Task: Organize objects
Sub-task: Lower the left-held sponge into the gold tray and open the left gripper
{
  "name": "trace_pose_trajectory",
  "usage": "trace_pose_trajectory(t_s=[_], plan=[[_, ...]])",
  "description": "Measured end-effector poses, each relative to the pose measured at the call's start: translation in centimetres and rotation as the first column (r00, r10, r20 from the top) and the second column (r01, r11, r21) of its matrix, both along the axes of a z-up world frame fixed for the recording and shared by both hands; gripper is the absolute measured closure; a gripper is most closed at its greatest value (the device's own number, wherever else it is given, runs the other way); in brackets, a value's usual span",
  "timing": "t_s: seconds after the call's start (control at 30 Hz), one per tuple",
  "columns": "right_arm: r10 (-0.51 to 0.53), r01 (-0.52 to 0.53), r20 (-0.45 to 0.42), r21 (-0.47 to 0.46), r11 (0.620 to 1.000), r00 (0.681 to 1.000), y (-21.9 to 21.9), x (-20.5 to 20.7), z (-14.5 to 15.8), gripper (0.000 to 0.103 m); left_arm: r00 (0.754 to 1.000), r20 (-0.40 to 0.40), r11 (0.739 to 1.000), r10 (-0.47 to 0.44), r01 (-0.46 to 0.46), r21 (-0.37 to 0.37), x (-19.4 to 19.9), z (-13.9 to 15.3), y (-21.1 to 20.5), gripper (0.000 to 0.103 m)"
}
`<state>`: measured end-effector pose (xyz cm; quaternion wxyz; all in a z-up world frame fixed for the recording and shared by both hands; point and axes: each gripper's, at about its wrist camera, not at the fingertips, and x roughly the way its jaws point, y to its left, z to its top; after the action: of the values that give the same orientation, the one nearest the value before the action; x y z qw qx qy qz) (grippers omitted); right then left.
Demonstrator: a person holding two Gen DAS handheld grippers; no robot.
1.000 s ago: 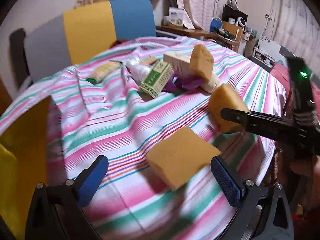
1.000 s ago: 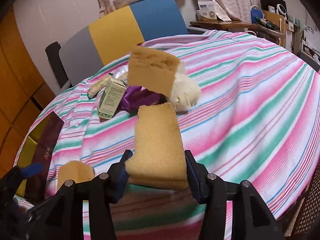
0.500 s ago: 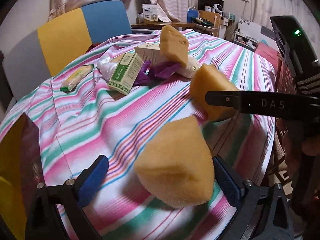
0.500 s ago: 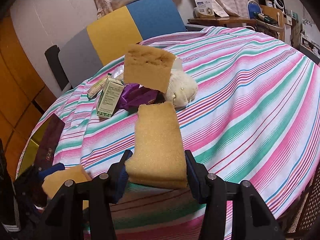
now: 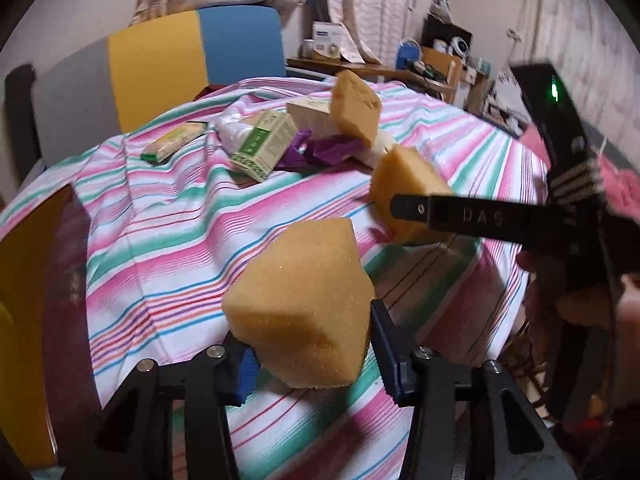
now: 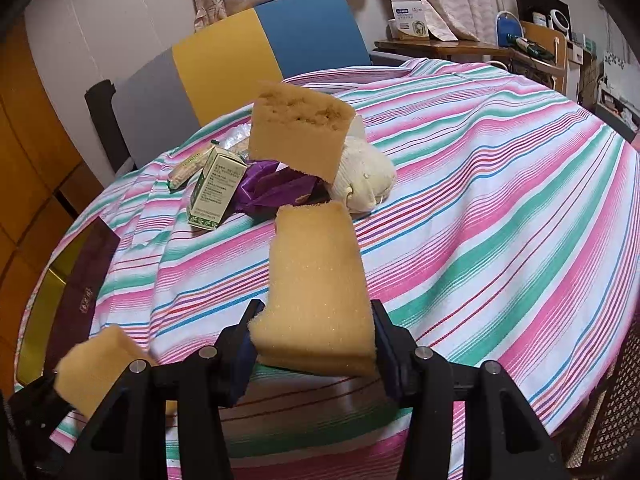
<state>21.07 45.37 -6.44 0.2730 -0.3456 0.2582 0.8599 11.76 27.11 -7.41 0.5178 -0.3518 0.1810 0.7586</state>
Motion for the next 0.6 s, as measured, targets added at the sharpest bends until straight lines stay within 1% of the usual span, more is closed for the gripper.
trace_pose_trajectory(t_s=[0.1, 0.2, 0.33, 0.47, 0.6], plan=[[-0.011, 0.011, 0.008, 0.007, 1.000, 1.000, -0.2, 0.0, 0.0, 0.051, 0.998, 0.034, 0.998, 0.052, -0.053, 0.022, -0.8, 0.3, -1.2, 0.054], [-0.020, 0.019, 0.010, 0.015, 1.000, 1.000, -0.5, 0.0, 0.1, 0.051, 0.991, 0.069, 0.991, 0.114, -0.118, 0.055, -1.6, 0.9, -3.0, 0.055], [-0.019, 0.019, -0.012, -0.005, 1.000, 1.000, -1.0, 0.2, 0.3, 0.051, 0.985, 0.059, 0.982, 0.160, -0.165, 0.093, -1.9, 2.1, -5.1, 0.055], [0.021, -0.021, -0.020, -0.003, 1.000, 1.000, -2.3, -0.3, 0.6, 0.051, 0.979, 0.055, 0.972, 0.197, -0.203, 0.120, -2.4, 3.1, -7.0, 0.055], [0.078, -0.078, -0.027, 0.006, 0.997, 0.997, -3.9, -1.2, 1.1, 0.051, 0.965, 0.073, 0.954, 0.253, -0.262, 0.149, -3.4, 4.0, -9.1, 0.055]])
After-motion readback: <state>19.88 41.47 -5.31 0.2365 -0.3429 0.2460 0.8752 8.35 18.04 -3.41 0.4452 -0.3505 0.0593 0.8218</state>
